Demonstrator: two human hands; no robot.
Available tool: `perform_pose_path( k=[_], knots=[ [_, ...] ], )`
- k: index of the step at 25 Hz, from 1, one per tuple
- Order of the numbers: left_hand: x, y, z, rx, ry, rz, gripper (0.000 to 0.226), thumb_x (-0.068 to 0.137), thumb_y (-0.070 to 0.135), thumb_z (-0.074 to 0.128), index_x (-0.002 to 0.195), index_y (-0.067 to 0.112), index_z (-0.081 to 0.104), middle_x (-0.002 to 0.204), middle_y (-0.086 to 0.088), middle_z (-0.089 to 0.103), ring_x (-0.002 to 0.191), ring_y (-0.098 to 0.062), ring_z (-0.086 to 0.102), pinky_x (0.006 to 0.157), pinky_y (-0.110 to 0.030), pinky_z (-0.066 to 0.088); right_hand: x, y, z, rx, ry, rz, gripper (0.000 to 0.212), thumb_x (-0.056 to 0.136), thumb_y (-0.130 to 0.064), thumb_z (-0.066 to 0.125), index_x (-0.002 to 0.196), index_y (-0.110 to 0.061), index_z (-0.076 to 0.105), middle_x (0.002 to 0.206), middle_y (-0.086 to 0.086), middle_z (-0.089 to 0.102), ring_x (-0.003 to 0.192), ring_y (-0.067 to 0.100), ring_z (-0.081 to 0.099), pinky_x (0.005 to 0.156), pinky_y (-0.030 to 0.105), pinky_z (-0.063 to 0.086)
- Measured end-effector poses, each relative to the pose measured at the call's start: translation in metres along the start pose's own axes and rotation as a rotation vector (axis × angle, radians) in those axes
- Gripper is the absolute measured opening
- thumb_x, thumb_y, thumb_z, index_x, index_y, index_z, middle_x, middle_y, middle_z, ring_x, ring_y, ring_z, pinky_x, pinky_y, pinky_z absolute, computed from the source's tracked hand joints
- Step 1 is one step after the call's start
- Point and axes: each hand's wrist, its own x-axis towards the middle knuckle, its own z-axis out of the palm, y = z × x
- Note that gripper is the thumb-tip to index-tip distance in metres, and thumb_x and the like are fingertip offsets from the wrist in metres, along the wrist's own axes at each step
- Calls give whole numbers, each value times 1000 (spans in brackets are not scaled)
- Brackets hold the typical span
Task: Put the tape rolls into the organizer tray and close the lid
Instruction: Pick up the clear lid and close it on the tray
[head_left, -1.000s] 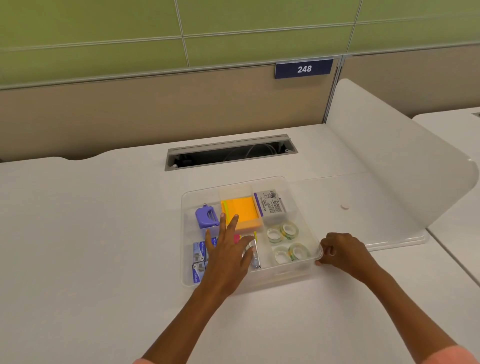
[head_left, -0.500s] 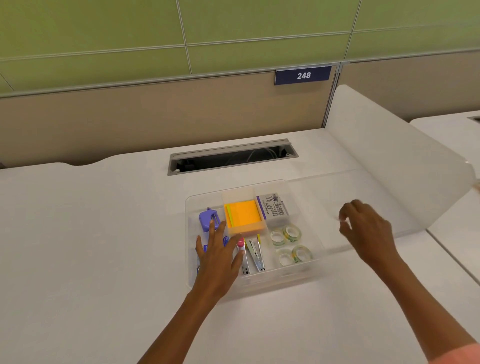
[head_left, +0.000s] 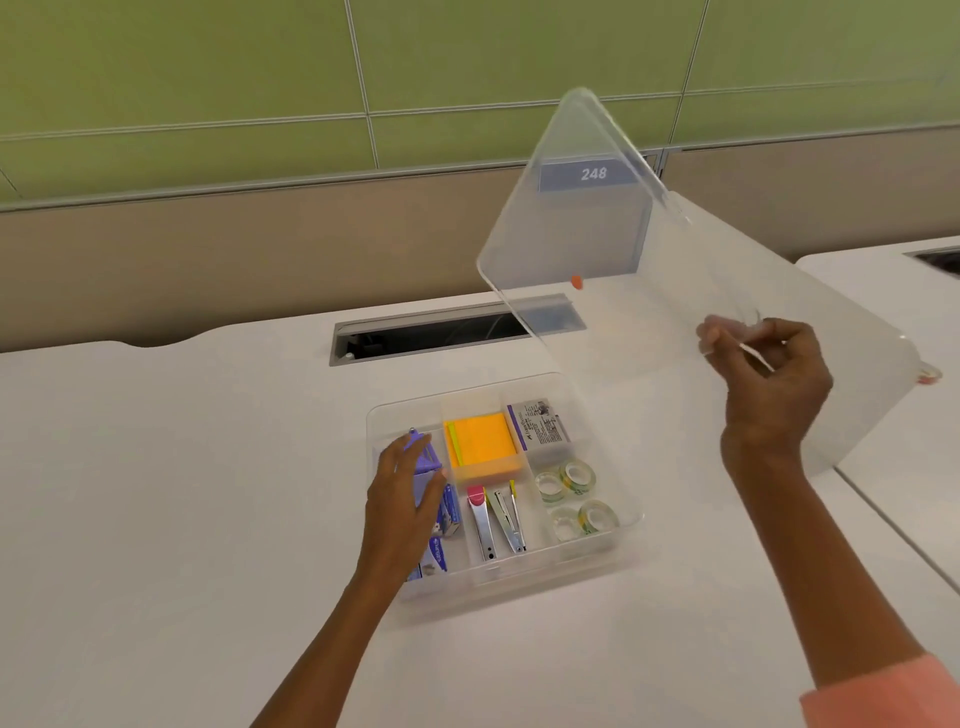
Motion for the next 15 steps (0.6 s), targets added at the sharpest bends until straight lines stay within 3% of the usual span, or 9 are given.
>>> perform_pose_path(
  k=[2, 6, 10, 13, 15],
  knots=[
    [5, 1, -7, -60, 42, -50, 48, 87, 22, 54, 132, 14, 39, 140, -12, 42, 123, -22, 44, 91, -23, 36, -9, -2, 12, 170, -16, 108, 28, 73, -6, 75, 77, -19, 51, 90, 18, 71, 92, 29, 71, 85, 43, 58],
    [13, 2, -16, -200, 83, -222, 52, 90, 31, 47, 138, 18, 31, 144, -11, 40, 129, -26, 42, 89, -25, 36, -28, 10, 23, 397, -36, 423, 27, 76, -1, 70, 78, -18, 50, 83, 9, 77, 89, 26, 72, 77, 36, 60],
    [11, -3, -19, -319, 91, -362, 51, 90, 44, 42, 134, 19, 38, 136, -11, 51, 123, -29, 49, 104, -41, 39, -50, 34, 21, 437, 2, 753, 33, 79, 6, 63, 101, -14, 48, 89, 20, 69, 72, 24, 73, 65, 34, 62],
    [5, -9, -22, -405, 114, -380, 38, 90, 39, 47, 116, 14, 55, 106, -9, 65, 103, -29, 61, 88, -40, 50, -66, 49, 12, 393, -2, 867, 42, 81, 8, 59, 117, -12, 48, 90, 22, 67, 70, 24, 73, 70, 36, 62],
    [1, -13, -21, -310, 143, -394, 34, 90, 37, 46, 111, 13, 56, 107, -9, 62, 100, -25, 59, 80, -34, 47, -73, 54, 8, 316, -15, 860, 41, 79, 6, 63, 117, -10, 53, 86, 19, 69, 70, 24, 73, 70, 33, 62]
  ],
)
